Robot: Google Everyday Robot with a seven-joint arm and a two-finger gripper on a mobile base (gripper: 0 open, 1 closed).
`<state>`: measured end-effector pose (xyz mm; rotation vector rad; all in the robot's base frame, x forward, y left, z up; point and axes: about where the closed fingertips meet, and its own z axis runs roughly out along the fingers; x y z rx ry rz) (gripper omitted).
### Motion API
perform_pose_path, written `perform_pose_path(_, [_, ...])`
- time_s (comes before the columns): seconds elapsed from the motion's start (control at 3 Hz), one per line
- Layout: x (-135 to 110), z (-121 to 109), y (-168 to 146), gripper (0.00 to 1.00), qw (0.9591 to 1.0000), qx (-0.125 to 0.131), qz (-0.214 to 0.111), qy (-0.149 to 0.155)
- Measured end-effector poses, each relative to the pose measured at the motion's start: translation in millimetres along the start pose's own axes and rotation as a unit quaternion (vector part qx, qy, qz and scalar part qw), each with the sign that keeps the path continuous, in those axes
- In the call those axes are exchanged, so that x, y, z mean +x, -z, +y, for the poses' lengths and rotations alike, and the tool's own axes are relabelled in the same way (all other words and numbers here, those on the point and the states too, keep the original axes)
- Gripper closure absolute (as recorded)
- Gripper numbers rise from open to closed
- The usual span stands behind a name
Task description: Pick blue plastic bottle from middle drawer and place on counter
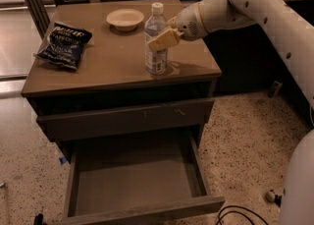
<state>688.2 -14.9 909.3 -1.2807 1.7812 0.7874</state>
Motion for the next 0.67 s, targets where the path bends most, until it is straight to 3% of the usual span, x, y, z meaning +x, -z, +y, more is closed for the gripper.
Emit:
perform_pose_path(0.33, [0.0,0.0,0.0,0.0,1.0,0.0,0.0,0.0])
perform_pose_path(0.67, [0.0,0.0,-0.1,0.0,1.0,0.0,0.0,0.0])
